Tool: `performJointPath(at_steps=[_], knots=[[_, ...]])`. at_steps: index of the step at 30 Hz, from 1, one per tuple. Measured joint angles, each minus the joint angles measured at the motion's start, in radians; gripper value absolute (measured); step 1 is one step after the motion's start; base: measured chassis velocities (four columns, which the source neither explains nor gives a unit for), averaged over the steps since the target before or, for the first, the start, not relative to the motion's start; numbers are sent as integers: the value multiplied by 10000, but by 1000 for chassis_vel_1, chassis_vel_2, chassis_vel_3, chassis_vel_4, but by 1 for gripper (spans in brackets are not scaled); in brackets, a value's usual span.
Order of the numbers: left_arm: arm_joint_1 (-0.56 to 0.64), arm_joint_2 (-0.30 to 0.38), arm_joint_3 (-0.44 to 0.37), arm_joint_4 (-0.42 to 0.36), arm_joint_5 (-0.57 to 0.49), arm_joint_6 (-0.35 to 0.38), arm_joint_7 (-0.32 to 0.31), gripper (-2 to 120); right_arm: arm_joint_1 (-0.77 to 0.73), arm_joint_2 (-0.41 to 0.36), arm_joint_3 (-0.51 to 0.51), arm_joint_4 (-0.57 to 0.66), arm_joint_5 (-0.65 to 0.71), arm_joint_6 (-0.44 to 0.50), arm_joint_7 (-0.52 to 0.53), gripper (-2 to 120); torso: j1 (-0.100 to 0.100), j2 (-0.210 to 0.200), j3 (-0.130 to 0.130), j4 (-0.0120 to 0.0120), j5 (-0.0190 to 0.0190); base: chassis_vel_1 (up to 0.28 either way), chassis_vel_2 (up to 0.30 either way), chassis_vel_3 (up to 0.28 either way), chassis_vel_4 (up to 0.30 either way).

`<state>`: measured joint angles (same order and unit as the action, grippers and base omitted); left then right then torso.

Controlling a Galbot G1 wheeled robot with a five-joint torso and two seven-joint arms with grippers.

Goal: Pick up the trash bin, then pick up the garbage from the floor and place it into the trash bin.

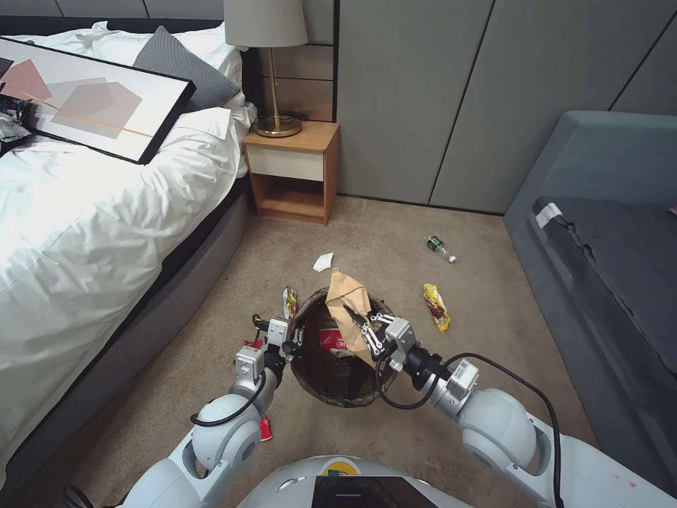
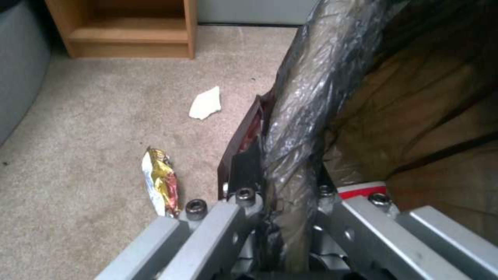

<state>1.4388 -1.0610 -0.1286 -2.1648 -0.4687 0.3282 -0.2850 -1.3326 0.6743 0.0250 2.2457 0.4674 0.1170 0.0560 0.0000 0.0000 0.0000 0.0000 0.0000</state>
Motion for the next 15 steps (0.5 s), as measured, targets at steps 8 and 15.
performJointPath(at_steps=[8, 15], knots=[[-79, -43, 46, 56, -13, 17, -11, 3, 217, -142, -293, -512, -1007, 11, 6, 2, 0, 0, 0, 0, 0, 0, 0, 0, 0], [-132, 1, 70, 68, -50, 19, -20, 3, 188, -75, -507, -962, -2212, -19, 43, 2, 0, 0, 0, -1, 1, 0, 0, 0, 0]])
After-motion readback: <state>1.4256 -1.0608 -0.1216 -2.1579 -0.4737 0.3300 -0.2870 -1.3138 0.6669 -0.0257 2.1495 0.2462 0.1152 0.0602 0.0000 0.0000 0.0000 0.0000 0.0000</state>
